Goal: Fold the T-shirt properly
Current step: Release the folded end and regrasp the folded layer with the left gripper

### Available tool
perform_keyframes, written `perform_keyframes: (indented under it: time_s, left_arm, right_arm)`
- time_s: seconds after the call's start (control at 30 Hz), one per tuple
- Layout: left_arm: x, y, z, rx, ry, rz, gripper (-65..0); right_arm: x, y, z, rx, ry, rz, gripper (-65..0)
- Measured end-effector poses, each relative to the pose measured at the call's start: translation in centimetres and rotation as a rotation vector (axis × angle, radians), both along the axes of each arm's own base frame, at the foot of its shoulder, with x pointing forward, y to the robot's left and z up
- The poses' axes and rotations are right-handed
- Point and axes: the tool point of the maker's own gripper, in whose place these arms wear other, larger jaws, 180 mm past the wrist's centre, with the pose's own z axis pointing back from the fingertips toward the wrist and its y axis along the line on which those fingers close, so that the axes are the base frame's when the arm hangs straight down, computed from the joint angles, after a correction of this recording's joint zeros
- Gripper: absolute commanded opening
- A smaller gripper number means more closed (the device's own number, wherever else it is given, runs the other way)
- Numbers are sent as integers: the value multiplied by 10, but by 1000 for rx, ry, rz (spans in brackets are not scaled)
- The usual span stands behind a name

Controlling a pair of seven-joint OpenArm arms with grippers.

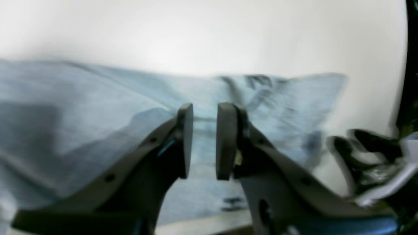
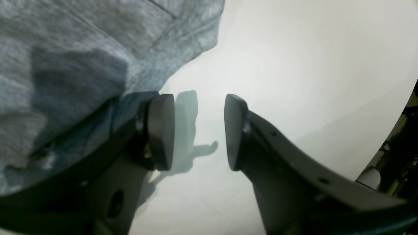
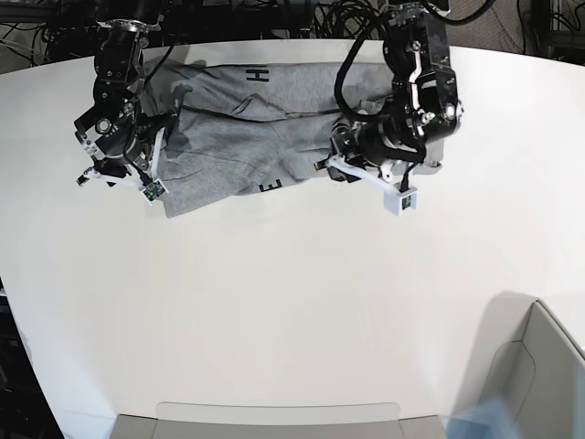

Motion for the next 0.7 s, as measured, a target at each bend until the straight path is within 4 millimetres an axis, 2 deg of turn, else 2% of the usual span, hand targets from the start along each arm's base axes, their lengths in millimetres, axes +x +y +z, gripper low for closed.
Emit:
perform_keyframes:
  time_s: [0.23, 0.3, 0.43, 0.5, 0.6, 0.7]
  left_arm:
    - [1, 8, -2, -8, 43, 97, -521]
    - [-1, 15, -5, 14, 52, 102, -521]
    - [-3, 53, -15, 135, 82, 208, -520]
    - [-4, 66, -16, 160, 89, 239, -520]
    - [-7, 71, -18, 170, 98, 248, -520]
    - [-20, 72, -26, 146, 157, 317, -520]
  right_arm:
    - [0, 0, 0, 0, 0, 0, -398]
    - [0, 0, 0, 1, -1, 1, -398]
    - [0, 1, 0, 6, -2, 1, -398]
    - [0, 1, 0, 3, 0, 1, -398]
    - [-1, 1, -1, 6, 2, 1, -398]
    - [-1, 2, -1, 8, 2, 1, -398]
